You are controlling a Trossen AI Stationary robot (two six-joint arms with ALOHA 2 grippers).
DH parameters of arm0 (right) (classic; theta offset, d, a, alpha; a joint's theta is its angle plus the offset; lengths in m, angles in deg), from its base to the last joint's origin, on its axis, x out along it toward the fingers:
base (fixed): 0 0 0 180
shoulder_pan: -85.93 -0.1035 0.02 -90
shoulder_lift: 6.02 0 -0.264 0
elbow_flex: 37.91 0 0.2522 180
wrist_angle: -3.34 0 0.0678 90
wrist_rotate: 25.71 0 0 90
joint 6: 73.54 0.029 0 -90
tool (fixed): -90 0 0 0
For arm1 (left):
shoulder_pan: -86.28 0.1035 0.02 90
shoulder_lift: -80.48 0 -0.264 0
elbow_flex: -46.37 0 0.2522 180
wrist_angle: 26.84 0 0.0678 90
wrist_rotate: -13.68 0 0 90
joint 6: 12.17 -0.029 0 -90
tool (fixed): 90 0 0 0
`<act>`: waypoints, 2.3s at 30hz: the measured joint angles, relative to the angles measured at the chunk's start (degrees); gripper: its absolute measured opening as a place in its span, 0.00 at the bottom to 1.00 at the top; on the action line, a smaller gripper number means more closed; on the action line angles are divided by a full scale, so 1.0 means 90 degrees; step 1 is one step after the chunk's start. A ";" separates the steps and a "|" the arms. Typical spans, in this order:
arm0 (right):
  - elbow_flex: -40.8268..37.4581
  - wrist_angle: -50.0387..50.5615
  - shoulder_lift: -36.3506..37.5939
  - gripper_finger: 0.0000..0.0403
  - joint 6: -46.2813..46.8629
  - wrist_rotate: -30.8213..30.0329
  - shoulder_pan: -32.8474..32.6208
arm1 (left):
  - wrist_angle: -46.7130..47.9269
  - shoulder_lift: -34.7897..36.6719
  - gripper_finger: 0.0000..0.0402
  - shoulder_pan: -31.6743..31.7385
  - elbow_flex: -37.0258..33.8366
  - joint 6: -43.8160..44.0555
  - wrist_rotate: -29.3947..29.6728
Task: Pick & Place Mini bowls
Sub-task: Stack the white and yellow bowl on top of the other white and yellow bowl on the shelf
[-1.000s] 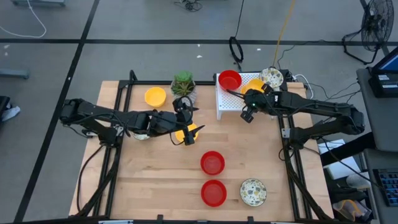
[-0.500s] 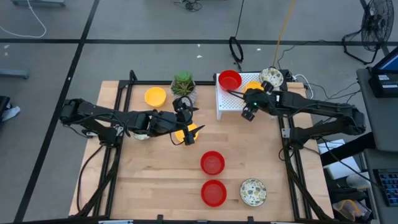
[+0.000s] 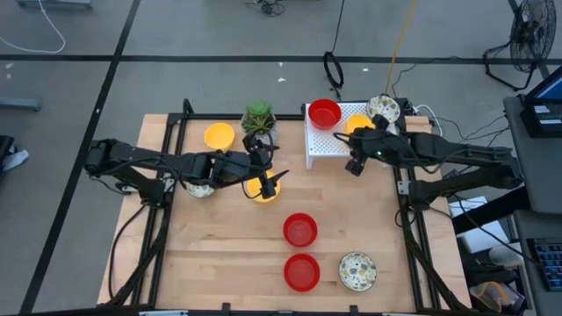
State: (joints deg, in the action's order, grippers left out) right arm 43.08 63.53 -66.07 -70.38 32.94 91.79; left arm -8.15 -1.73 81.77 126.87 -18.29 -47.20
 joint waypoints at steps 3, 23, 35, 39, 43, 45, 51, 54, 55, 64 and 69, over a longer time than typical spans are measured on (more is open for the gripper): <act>0.0066 -0.0079 0.0031 0.29 0.0557 0.1262 -0.0367 | 0.0007 0.0000 0.85 0.0045 0.0000 0.0023 0.0000; -0.1921 -0.4988 -0.0782 0.26 0.2628 0.3642 -0.3684 | 0.0816 0.0000 0.85 0.0041 -0.0005 0.0939 -0.0125; -0.1917 -0.5889 -0.0911 0.30 -0.2659 0.1835 -0.3899 | 0.0818 0.0000 0.85 0.0041 -0.0005 0.1239 -0.0410; -0.1912 -0.6465 -0.0905 0.29 -0.3754 0.2519 -0.3721 | 0.0818 0.0000 0.85 0.0041 -0.0005 0.1240 -0.0410; -0.1904 -0.6949 -0.0901 0.29 -0.3877 0.2579 -0.3644 | 0.0818 0.0000 0.85 0.0041 -0.0005 0.1317 -0.0415; -0.1902 -0.6882 -0.0899 0.29 -0.3811 0.1850 -0.3644 | 0.0818 0.0000 0.85 0.0041 -0.0004 0.1375 -0.0420; -0.1514 -0.5809 -0.0904 0.31 -0.3187 -0.1146 -0.3804 | 0.0818 0.0000 0.85 0.0041 -0.0005 0.1493 -0.0420; -0.1022 -0.4083 -0.0906 0.32 -0.1740 -0.1672 -0.3853 | 0.0818 0.0000 0.85 0.0038 -0.0005 0.1603 -0.0420; -0.0838 -0.3439 -0.0912 0.32 -0.1095 -0.1645 -0.3874 | 0.0825 0.0000 0.85 0.0029 -0.0005 0.1607 -0.0423; 0.0335 0.0030 -0.1680 0.30 0.3617 0.1291 -0.3916 | 0.1036 0.0000 0.85 0.0029 -0.0005 0.1794 -0.0433; 0.0064 0.0829 -0.2353 0.30 0.4719 0.3031 -0.4021 | 0.1170 0.0000 0.85 0.0029 -0.0005 0.2028 -0.0754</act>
State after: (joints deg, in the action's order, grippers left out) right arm 43.65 70.99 -87.24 -27.91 60.22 55.60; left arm 2.38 -1.73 82.03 126.83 -0.03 -53.98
